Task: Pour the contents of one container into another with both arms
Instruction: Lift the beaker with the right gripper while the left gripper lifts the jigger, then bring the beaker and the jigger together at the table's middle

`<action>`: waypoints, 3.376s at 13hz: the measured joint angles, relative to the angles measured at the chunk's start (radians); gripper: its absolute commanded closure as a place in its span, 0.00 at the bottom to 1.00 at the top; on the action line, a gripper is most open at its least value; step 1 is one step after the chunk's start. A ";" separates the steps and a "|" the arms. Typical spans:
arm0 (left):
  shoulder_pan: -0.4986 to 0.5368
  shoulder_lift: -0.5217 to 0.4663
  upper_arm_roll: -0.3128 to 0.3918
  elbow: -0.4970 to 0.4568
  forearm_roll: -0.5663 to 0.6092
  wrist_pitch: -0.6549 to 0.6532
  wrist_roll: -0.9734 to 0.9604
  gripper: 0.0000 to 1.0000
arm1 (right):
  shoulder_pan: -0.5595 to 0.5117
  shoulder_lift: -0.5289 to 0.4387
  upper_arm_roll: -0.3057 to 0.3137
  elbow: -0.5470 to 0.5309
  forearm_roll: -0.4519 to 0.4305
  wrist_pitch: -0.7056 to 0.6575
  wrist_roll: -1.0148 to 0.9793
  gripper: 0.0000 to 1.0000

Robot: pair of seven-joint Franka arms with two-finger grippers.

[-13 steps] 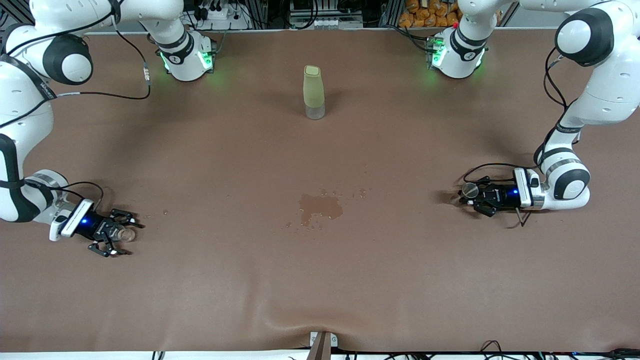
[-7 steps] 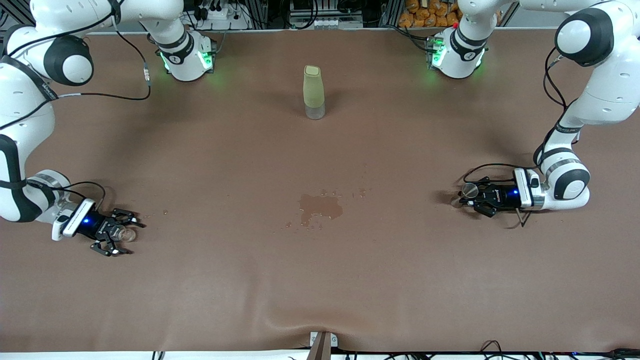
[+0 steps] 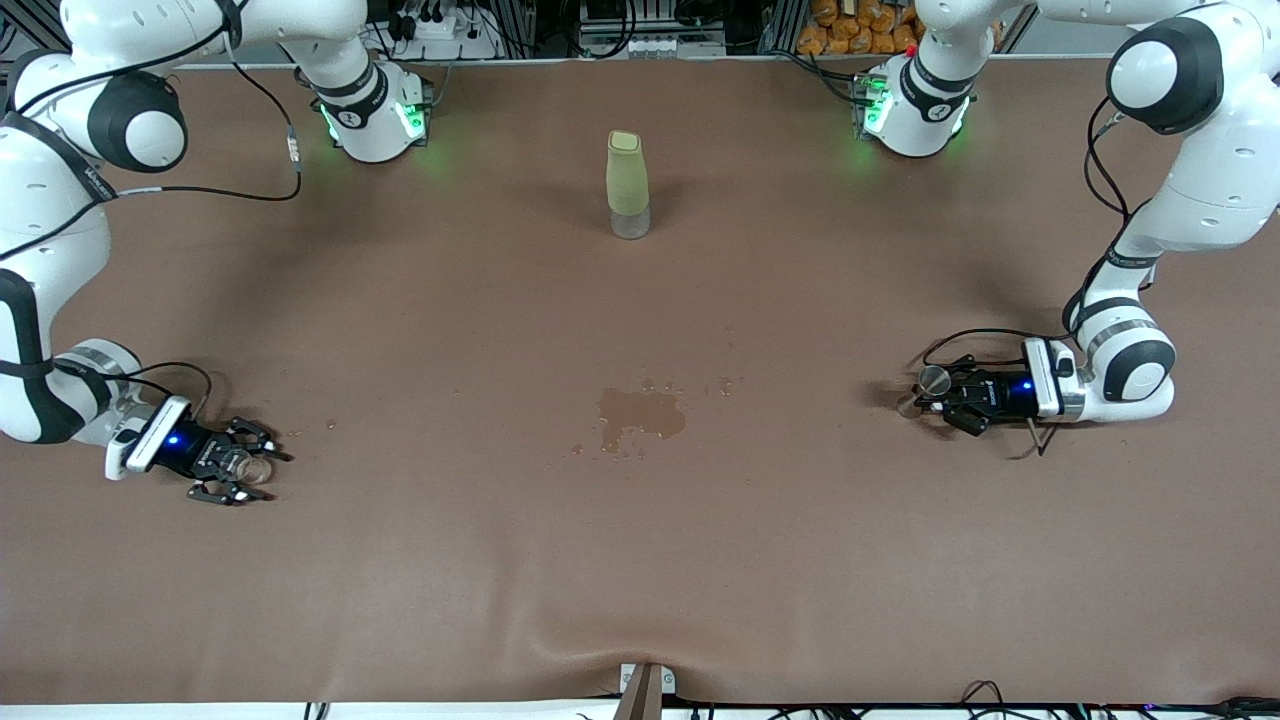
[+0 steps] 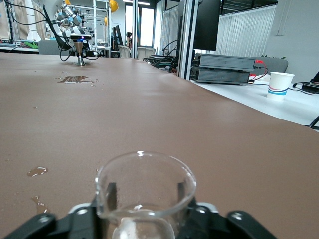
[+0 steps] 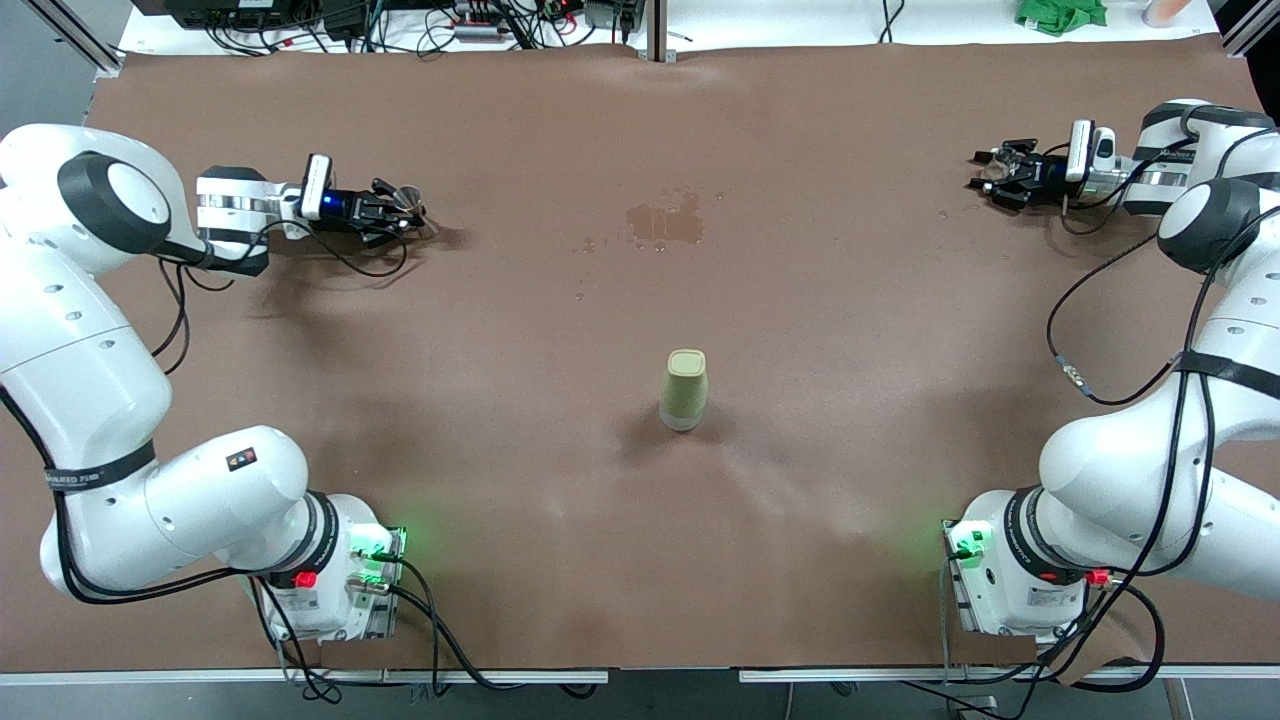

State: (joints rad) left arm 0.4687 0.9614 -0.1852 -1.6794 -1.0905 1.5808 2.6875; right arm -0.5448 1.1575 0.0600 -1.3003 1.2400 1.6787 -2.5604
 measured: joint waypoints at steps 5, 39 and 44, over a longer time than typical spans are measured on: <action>-0.097 -0.001 -0.048 0.102 -0.002 0.001 -0.060 1.00 | 0.000 0.002 0.000 0.000 0.000 0.003 0.000 1.00; -0.749 0.004 -0.043 0.218 -0.634 0.481 -0.212 1.00 | 0.624 -0.192 0.359 0.049 0.172 0.527 0.656 1.00; -0.769 0.011 -0.042 0.225 -0.644 0.512 -0.211 1.00 | 0.663 -0.207 0.367 0.048 0.172 0.526 0.674 1.00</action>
State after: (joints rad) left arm -0.3005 0.9728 -0.2268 -1.4543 -1.7346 2.0923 2.4761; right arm 0.1184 0.9509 0.4275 -1.2519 1.4116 2.2044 -1.8868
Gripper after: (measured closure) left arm 0.793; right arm 0.846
